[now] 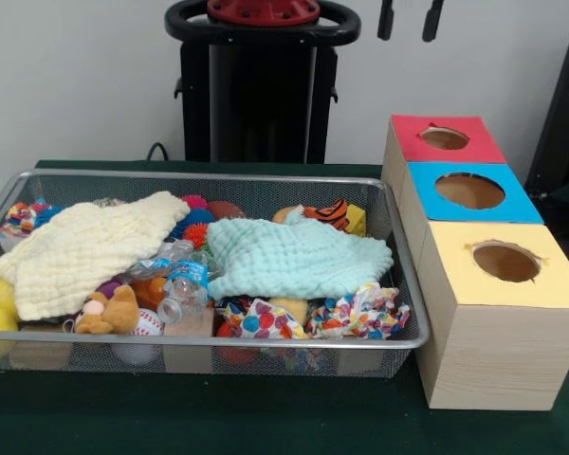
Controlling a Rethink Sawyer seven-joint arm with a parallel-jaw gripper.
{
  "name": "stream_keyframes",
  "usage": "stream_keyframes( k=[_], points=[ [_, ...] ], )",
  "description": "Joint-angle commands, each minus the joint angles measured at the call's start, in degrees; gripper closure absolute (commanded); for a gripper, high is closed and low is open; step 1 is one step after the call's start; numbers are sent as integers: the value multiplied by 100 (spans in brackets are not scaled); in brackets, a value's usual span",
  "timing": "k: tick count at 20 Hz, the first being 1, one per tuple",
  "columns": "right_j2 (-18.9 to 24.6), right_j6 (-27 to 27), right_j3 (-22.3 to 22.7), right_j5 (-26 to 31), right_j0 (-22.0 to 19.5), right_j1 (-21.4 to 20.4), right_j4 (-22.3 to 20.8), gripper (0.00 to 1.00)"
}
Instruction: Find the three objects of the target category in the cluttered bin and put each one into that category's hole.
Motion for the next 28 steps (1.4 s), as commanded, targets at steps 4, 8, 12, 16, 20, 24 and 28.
stream_keyframes(
  k=[4,8,12,16,20,24,28],
  points=[
    [-355,809,-596,-50,-412,738,-659,0],
    [-332,676,-683,-124,-536,822,-756,0],
    [49,342,-437,-408,-933,833,-546,0],
    [206,490,-373,-759,-1124,1161,-476,0],
    [64,763,-464,-954,-1063,1391,-545,0],
    [495,492,-195,-1377,-1369,1491,-448,0],
    [964,359,229,-1894,-1779,1655,-493,0]
  ],
)
